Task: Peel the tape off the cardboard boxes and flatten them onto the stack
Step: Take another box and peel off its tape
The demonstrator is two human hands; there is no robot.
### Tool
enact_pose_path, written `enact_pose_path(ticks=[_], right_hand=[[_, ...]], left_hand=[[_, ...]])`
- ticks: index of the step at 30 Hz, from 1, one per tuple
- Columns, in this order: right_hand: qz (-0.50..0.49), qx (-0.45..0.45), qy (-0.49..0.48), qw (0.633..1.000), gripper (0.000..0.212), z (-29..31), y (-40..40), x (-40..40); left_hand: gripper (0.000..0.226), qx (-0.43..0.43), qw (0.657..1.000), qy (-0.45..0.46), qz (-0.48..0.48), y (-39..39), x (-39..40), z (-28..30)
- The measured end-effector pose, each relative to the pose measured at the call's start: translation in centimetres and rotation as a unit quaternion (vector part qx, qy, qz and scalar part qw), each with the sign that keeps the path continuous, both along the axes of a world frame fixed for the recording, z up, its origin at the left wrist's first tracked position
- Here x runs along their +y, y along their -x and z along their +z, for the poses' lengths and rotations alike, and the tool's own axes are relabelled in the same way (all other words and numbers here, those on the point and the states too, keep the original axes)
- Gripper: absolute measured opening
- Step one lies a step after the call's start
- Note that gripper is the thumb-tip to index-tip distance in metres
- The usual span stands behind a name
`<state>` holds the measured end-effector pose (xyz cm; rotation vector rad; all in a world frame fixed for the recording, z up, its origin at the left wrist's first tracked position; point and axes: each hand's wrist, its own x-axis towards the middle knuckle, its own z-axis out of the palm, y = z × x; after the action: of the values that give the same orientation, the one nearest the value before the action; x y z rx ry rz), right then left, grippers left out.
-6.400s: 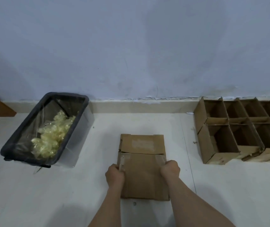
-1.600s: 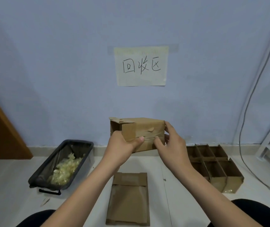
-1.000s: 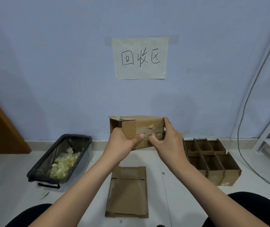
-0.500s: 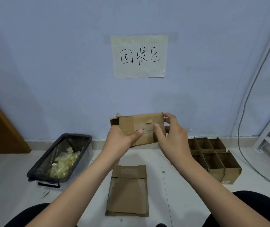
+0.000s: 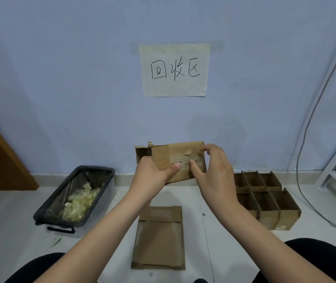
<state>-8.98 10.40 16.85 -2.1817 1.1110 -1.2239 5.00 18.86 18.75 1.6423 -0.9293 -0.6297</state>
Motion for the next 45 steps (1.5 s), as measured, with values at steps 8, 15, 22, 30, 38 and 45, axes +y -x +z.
enact_pose_path(ticks=[8, 15, 22, 30, 38, 45], right_hand=[[0.004, 0.123, 0.064, 0.99, 0.009, -0.4, -1.0, -0.2], [0.042, 0.115, -0.046, 0.991, 0.01, -0.1, -1.5, -0.4], [-0.002, 0.077, -0.068, 0.995, 0.009, 0.4, -0.6, -1.2], [0.042, 0.066, -0.045, 0.996, 0.013, -0.1, -0.7, -0.3], [0.047, 0.122, -0.06, 0.99, 0.021, -1.1, -1.1, -1.2], [0.044, 0.086, -0.063, 0.993, 0.017, -0.5, -0.6, -1.4]], left_hand=[[0.084, -0.03, 0.999, -0.013, 0.0, 0.0, -0.2, -0.7], [0.056, 0.004, 1.0, -0.022, 0.002, -0.4, -0.8, -1.0], [0.019, 0.061, 0.997, -0.033, 0.028, -1.7, -1.0, -1.1], [0.016, 0.049, 0.998, -0.009, 0.038, -1.7, -1.0, -1.2], [0.013, 0.054, 0.998, -0.009, 0.03, -1.8, -0.6, -1.1], [0.026, 0.061, 0.997, -0.031, 0.045, -2.3, -0.7, -0.8]])
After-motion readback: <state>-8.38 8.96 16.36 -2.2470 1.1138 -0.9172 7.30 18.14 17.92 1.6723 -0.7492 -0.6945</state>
